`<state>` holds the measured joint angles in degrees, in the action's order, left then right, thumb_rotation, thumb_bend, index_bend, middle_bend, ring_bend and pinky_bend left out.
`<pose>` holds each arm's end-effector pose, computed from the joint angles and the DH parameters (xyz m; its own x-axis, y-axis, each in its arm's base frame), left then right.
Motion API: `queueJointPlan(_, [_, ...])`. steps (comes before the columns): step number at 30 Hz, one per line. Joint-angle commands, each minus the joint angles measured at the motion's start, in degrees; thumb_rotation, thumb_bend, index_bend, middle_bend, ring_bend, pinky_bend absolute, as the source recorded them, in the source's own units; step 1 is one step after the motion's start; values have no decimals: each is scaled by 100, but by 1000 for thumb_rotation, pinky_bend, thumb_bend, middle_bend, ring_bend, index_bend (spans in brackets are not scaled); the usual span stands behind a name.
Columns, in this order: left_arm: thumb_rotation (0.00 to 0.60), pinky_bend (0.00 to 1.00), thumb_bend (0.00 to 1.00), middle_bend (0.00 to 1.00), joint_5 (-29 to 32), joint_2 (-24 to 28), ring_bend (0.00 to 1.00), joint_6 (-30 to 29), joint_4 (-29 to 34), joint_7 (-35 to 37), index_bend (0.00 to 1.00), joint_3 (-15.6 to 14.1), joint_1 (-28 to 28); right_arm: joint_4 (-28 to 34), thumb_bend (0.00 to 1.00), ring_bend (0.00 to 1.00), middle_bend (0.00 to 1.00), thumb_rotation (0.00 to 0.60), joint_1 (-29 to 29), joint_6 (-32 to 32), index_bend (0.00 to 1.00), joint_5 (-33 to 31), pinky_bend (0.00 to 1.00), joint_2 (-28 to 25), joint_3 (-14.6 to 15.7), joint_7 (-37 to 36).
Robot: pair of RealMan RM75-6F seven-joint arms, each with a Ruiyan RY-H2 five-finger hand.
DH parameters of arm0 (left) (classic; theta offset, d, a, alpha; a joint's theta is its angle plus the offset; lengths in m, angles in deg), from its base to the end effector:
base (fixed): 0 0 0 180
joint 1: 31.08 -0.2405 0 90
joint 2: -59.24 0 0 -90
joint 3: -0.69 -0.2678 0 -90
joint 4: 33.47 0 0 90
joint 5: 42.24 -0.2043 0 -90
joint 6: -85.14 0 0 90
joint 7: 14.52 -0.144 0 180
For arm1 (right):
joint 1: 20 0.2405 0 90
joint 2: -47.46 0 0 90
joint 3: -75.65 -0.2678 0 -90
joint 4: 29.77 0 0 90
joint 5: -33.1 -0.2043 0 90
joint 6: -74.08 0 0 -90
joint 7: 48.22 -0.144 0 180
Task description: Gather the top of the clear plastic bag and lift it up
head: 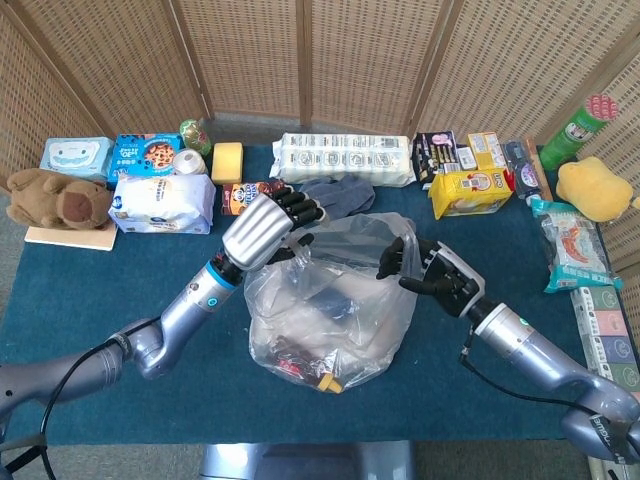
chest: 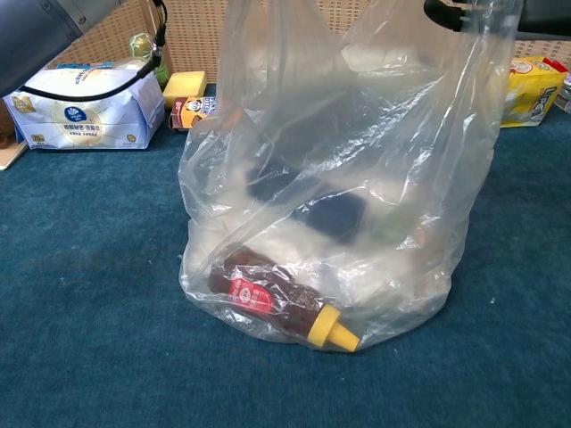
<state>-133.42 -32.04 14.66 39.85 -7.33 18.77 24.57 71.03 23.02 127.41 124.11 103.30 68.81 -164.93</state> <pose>-0.0194 0.3904 0.0445 0.0990 -0.0934 0.9907 0.6184 -0.7742 -0.1348 -0.1370 -0.3310 0.1366 -0.8467 -0.5321 0.0032 -0.2532 0.3976 -0.8819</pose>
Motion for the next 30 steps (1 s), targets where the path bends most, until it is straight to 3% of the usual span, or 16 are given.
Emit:
queueJointPlan(1, [600, 416, 346, 304, -4, 4, 268, -132, -17, 19, 386, 86, 41, 5, 164, 398, 433, 600, 26, -26, 420, 12, 332, -4, 9, 31])
queueJointPlan(4, [600, 362, 339, 228, 20, 43, 190, -168, 38, -12, 340, 184, 123, -2, 164, 387, 422, 599, 93, -79, 413, 33, 324, -5, -2, 70])
queueJointPlan(8, [600, 326, 330, 211, 60, 123, 160, -90, 137, -111, 329, 271, 257, 34, 164, 367, 406, 589, 148, -99, 402, 84, 301, -12, 6, 155])
queueJointPlan(11, [600, 311, 324, 205, 114, 158, 148, -23, 189, -179, 322, 325, 350, 40, 163, 336, 382, 497, 189, -88, 387, 156, 269, -11, 21, 166])
queueJointPlan(14, [600, 296, 322, 201, 156, 174, 139, 18, 227, -241, 319, 358, 426, 24, 157, 300, 355, 368, 226, -68, 366, 235, 236, 0, 50, 193])
queueJointPlan(16, [600, 291, 320, 200, 187, 190, 137, 58, 243, -279, 317, 384, 485, 10, 151, 284, 340, 326, 265, -77, 355, 277, 224, 21, 74, 196])
queueJointPlan(25, [600, 282, 302, 196, 355, 195, 134, 184, 378, -402, 305, 468, 668, -102, 139, 228, 294, 221, 395, -98, 310, 282, 168, 140, 115, 237])
queueJointPlan(30, [600, 280, 299, 196, 402, 168, 134, 220, 376, -466, 303, 465, 752, -177, 135, 204, 273, 193, 451, -77, 286, 258, 149, 221, 119, 272])
